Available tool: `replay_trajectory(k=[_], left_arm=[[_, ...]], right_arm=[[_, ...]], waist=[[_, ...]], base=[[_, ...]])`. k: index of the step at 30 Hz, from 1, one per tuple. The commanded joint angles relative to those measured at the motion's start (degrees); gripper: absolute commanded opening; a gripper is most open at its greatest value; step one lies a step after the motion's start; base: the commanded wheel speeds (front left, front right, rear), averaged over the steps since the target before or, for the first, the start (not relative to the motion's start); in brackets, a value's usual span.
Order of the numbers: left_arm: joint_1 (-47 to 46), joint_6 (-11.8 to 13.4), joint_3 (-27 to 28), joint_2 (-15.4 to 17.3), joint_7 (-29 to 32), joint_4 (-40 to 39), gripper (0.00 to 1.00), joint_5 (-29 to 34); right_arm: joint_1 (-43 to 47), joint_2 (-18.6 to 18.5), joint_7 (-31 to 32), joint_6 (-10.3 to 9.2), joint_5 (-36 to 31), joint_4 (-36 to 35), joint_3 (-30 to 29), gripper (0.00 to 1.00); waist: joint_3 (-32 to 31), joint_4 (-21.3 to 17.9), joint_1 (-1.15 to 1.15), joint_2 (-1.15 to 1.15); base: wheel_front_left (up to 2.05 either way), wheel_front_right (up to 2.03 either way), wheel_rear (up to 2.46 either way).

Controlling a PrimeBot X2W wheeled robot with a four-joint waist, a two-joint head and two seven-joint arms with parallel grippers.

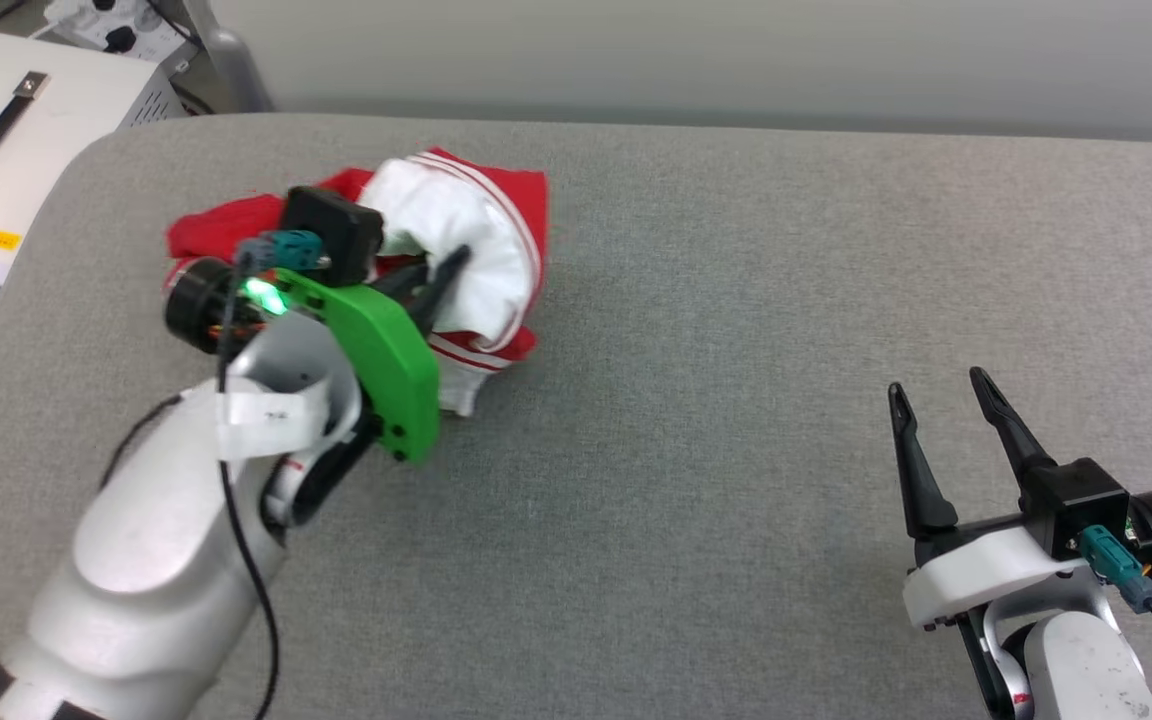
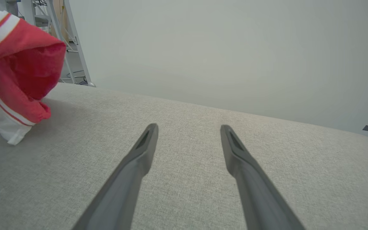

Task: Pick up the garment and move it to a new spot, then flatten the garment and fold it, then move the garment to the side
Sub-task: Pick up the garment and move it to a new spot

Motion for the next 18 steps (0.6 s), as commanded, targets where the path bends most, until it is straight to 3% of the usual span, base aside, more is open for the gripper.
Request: replay_trajectory(k=[1, 12, 18], left_arm=[[0.7, 0.8, -0.9, -2.1, 0.2, -0.7, 0.00, 0.1], [-0.6, 2.7, -9.8, -19.7, -3.1, 7.1, 0.00, 2.6], [-0.5, 2.3, -15.0, -24.1, -6.8, 13.4, 0.00, 3.2]], right_arm=[[1.1, -0.1, -0.3, -0.04, 0.6, -0.1, -0.3, 1.00], [1.2, -0.1, -0.3, -0.04, 1.2, -0.6, -2.3, 1.00], [1.3, -0.1, -0.3, -0.04, 1.6, -0.7, -4.1, 1.00]], waist=[[-2.1, -2.1, 0.00, 0.00], [-1.9, -9.3, 0.00, 0.00], [-1.5, -12.5, 0.00, 0.00]], base=[[0.00, 0.00, 0.00], [0.00, 0.00, 0.00], [0.00, 0.00, 0.00]])
